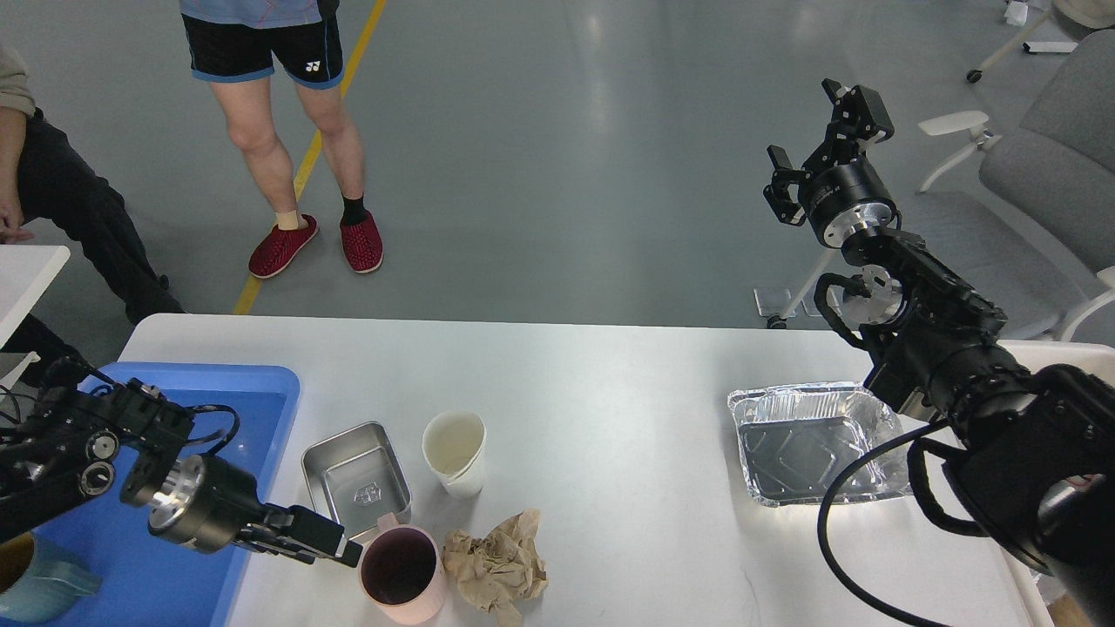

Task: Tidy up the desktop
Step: 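Close the left gripper on the pink mug and adjust grip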

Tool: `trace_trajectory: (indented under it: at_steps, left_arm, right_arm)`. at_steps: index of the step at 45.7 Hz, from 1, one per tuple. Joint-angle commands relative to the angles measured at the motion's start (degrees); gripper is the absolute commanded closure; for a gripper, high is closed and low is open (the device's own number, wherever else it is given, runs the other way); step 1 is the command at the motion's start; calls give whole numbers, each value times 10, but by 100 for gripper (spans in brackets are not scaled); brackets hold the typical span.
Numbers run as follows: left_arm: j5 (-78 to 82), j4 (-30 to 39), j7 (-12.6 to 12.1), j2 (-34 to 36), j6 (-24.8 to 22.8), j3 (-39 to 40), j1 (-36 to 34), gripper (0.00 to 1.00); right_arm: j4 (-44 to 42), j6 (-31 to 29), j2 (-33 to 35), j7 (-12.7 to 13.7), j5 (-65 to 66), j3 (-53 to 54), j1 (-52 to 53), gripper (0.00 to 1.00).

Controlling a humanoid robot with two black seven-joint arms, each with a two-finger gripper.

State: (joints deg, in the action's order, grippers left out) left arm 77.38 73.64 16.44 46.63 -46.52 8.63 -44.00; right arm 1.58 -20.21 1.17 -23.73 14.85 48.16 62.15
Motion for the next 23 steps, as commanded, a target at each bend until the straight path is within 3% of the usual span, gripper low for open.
trace_trajectory:
  at_steps: [1,23]
  left_arm:
    - [20,-9,-4,-16,13,0,17,27]
    - [29,-24,-16,-46,60,-1,39,27]
  right_arm:
    - [0,0,0,1,1,-2,0,0]
    - [0,0,-6,1,4,-2,1,0]
